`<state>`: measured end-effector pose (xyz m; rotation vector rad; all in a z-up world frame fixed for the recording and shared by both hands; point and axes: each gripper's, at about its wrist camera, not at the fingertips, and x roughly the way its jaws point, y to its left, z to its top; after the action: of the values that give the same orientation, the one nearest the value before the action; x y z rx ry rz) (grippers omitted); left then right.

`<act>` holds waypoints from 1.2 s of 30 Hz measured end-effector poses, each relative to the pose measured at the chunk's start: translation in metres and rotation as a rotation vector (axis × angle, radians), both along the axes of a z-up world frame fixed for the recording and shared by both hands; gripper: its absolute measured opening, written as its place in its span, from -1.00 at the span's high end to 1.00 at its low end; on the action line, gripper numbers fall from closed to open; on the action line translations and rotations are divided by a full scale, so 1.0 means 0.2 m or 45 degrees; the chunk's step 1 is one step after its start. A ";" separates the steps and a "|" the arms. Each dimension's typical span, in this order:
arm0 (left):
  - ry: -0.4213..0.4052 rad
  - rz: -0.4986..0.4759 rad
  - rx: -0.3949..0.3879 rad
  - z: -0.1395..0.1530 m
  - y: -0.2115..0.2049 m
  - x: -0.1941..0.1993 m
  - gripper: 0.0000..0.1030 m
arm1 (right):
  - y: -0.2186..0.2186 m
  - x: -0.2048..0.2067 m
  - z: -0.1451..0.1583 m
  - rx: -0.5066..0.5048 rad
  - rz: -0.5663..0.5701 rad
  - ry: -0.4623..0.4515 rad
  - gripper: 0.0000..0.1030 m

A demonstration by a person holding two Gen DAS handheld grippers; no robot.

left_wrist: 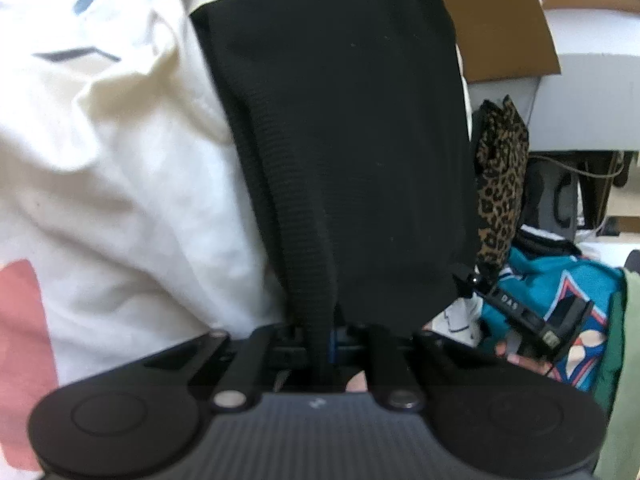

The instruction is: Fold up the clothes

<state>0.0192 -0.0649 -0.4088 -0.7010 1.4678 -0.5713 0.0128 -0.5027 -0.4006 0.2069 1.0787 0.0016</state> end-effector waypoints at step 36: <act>-0.059 -0.200 0.476 0.40 0.25 0.18 0.89 | 0.34 -0.32 0.09 0.499 -0.050 0.181 0.85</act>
<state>0.0546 -0.0143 -0.3284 -0.2799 1.5405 -0.4116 -0.0511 -0.4350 -0.3827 0.5881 1.2097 0.1664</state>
